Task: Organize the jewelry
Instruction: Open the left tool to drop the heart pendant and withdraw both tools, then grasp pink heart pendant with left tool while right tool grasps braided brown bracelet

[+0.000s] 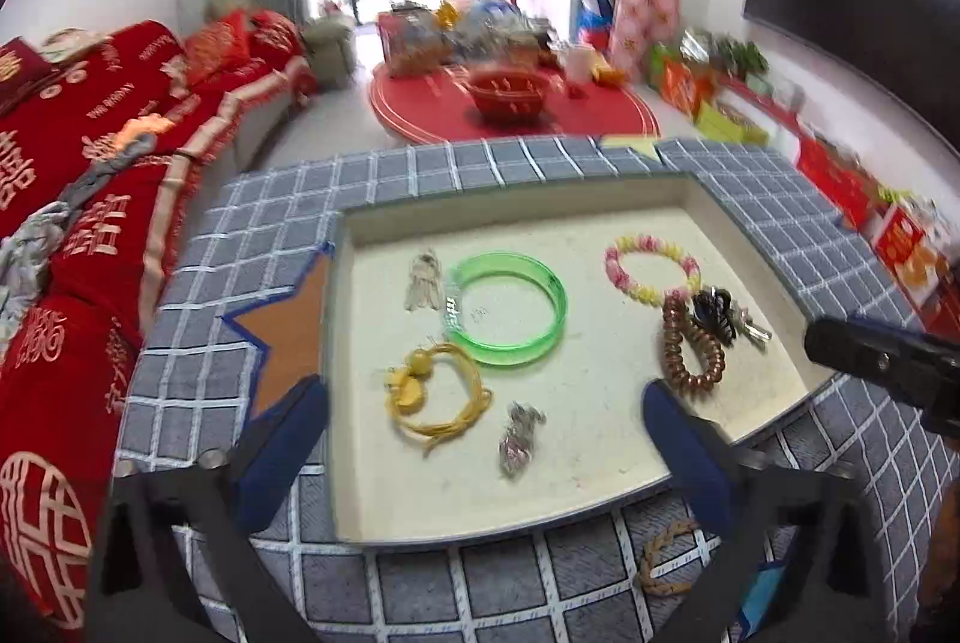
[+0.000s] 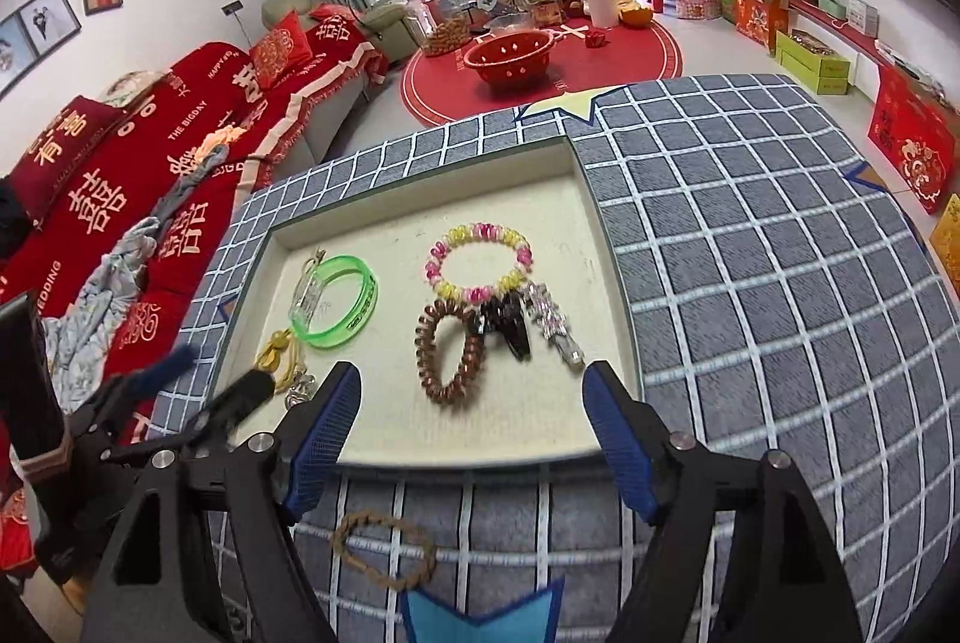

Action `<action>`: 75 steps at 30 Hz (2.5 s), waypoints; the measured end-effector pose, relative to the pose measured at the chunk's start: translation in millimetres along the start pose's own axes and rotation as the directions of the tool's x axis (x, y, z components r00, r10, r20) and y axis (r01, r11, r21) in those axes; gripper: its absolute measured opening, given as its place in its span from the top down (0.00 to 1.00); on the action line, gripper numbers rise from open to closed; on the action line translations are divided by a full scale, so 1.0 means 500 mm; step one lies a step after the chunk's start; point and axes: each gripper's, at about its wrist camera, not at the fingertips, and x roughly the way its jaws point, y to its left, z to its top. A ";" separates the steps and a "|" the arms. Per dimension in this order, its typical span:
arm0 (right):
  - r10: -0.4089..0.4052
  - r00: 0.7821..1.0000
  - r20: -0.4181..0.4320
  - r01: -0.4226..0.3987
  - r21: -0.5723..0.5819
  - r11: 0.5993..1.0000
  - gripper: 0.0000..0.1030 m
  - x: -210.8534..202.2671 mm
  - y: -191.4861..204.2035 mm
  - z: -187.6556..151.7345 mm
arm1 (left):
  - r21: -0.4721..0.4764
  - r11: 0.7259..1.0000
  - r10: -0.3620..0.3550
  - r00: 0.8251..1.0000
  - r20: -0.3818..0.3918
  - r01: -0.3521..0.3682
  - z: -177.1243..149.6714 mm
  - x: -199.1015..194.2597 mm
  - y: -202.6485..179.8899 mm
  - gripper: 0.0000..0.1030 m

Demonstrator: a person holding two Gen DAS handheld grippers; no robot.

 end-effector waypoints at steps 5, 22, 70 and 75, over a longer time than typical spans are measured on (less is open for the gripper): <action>-0.014 0.999 0.031 0.013 0.018 1.000 0.18 -0.056 -0.004 -0.050 | 0.017 1.000 0.020 1.000 0.010 -0.020 -0.026 -0.045 0.010 0.00; -0.006 0.999 -0.051 0.008 0.052 0.999 0.00 -0.131 -0.018 -0.213 | -0.013 0.998 -0.060 0.997 -0.054 0.060 -0.213 -0.174 0.003 0.00; -0.128 0.974 -0.190 0.032 -0.442 0.896 0.92 0.070 0.112 -0.169 | -0.017 0.999 0.027 0.986 -0.164 -0.030 -0.263 -0.081 -0.102 0.13; -0.107 0.977 -0.183 0.024 -0.406 0.913 0.93 0.054 0.098 -0.173 | 0.014 1.000 -0.021 0.988 -0.154 0.023 -0.258 -0.088 -0.112 0.69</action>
